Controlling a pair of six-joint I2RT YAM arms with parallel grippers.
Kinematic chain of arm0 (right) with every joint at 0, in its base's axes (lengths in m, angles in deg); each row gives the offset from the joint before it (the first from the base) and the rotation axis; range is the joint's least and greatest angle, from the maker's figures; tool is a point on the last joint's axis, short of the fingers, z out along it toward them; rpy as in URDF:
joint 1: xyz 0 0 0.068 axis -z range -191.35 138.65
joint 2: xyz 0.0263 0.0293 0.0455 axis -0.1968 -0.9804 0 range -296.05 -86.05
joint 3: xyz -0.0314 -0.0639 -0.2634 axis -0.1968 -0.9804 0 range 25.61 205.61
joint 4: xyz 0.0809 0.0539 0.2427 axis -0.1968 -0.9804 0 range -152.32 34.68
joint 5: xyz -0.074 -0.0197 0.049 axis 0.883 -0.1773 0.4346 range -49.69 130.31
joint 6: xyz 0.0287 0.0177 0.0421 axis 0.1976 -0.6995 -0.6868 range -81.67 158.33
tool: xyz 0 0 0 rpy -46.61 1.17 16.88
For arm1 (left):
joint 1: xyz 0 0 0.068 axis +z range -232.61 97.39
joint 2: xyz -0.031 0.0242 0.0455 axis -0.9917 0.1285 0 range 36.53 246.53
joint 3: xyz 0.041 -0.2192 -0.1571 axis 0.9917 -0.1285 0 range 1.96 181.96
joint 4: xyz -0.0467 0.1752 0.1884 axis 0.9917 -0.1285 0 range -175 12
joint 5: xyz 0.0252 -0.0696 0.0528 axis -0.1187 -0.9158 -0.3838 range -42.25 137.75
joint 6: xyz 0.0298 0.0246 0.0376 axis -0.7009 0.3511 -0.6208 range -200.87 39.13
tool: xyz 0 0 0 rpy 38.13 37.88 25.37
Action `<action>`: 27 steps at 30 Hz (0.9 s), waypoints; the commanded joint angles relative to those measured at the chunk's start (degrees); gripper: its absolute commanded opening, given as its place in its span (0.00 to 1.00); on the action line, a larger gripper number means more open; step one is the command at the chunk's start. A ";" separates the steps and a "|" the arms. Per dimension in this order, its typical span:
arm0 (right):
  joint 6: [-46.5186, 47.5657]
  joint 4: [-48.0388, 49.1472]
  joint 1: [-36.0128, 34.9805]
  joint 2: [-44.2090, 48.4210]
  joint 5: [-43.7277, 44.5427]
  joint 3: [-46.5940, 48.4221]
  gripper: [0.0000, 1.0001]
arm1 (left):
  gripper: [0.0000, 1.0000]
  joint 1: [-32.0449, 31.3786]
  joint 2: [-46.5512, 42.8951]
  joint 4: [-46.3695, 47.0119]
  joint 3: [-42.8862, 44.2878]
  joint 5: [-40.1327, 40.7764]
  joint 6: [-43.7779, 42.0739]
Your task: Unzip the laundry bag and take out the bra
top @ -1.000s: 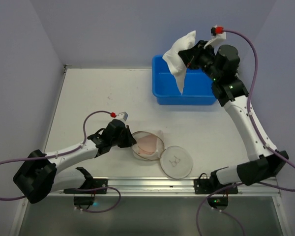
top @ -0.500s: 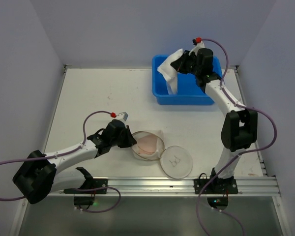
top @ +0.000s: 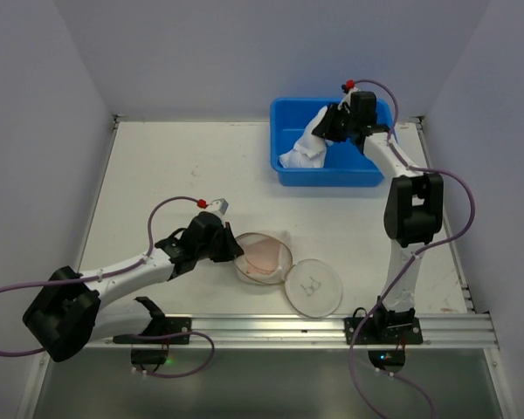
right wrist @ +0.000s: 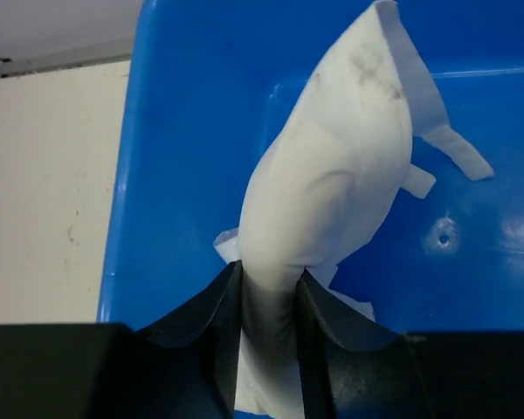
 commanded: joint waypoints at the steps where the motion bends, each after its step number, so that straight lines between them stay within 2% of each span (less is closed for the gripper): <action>1: 3.09 -9.90 -0.32 -1.79 1.27 6.28 0.32 | 0.12 0.06 -1.08 1.24 0.18 -0.56 -0.71; 2: 3.18 -11.41 -0.32 -2.93 2.23 8.29 0.39 | 0.12 0.06 -1.26 1.24 0.18 -0.47 -0.79; 4: 3.18 -14.75 -0.32 -3.21 3.20 9.45 0.45 | 0.12 0.06 -1.61 1.07 0.27 -0.47 -0.71; 6: 2.83 -16.77 -0.32 -1.98 5.92 9.80 0.60 | 0.13 0.06 -2.04 0.80 0.18 -0.64 -0.53; 8: 2.74 -18.45 -0.32 -0.49 8.03 10.24 0.72 | 0.15 0.06 -2.48 0.63 -0.08 -0.73 -0.53; 9: 2.74 -20.37 -0.40 1.09 10.91 10.51 0.81 | 0.17 0.06 -3.10 0.37 0.01 -0.64 -0.44; 12: 2.74 -22.93 -0.49 5.65 16.01 10.51 0.95 | 0.22 0.06 -4.50 -0.25 0.01 -0.12 -0.36; 14: 3.09 -23.64 -0.75 8.64 17.96 9.29 0.99 | 0.26 0.06 -5.38 -0.86 0.36 0.15 -0.36; 18: 4.49 -23.04 -2.51 17.34 20.52 4.98 0.99 | 0.29 0.06 -5.83 -1.48 1.15 0.59 -0.44; 23: 4.76 -25.74 -3.48 25.09 16.66 0.14 0.99 | 0.35 0.06 -5.39 -2.01 2.20 0.06 -0.53; 27: 6.61 -20.24 -8.21 34.65 9.98 -10.39 0.99 | 0.46 0.06 -6.44 -3.32 3.26 0.67 -0.44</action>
